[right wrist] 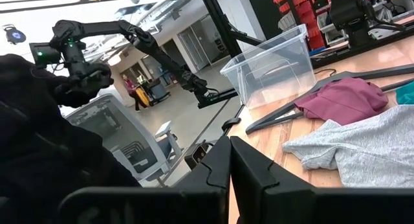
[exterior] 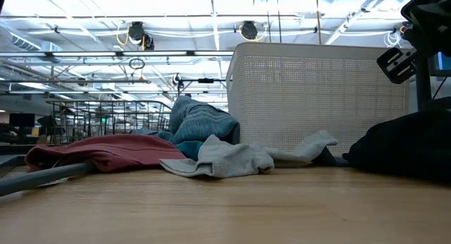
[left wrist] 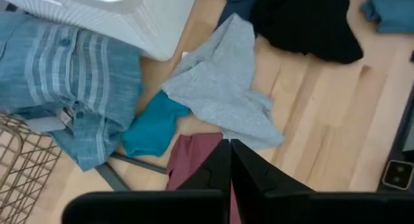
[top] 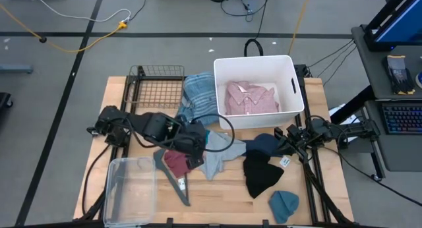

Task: Pick & Place Cloths
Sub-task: Put the pink boxers into the transparent bin

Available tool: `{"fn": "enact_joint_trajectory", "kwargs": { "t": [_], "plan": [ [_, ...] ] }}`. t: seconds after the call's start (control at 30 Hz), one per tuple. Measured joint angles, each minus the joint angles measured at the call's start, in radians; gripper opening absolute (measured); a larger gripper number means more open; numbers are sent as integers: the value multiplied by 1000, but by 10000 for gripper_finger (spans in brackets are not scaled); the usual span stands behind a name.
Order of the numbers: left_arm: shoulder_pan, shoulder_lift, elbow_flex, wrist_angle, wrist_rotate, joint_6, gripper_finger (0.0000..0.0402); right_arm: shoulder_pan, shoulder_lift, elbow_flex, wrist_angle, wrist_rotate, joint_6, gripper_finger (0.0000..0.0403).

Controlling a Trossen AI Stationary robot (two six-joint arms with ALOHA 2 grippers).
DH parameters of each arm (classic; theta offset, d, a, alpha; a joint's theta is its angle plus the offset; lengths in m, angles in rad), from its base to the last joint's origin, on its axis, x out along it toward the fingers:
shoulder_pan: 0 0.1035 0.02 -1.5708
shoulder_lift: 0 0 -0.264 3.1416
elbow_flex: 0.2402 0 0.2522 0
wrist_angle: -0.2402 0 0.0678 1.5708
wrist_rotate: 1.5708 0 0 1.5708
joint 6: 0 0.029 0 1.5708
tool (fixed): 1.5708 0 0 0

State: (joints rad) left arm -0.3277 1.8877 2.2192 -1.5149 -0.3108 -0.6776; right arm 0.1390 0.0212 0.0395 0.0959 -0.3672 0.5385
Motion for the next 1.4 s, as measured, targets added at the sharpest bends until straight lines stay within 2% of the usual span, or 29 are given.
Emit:
{"fn": "enact_joint_trajectory", "kwargs": {
  "t": [0.4, 0.57, 0.9, 1.2, 1.3, 1.4],
  "plan": [
    [14, 0, -113, 67, 123, -13, 11, 0, 0, 0, 3, 3, -3, 4],
    [12, 0, -215, 84, 155, -61, 2, 0, 0, 0, 5, 56, -21, 4],
    [20, 0, -435, 159, 231, -135, 19, 0, 0, 0, 5, 50, 6, 4],
    [51, 0, -611, 200, 230, -215, 20, 0, 0, 0, 5, 48, 26, 4],
    [60, 0, -647, 247, 225, -203, 32, 0, 0, 0, 5, 48, 26, 4],
    [65, 0, -673, 309, 224, -177, 63, 0, 0, 0, 5, 48, 26, 4]
  ]
}}
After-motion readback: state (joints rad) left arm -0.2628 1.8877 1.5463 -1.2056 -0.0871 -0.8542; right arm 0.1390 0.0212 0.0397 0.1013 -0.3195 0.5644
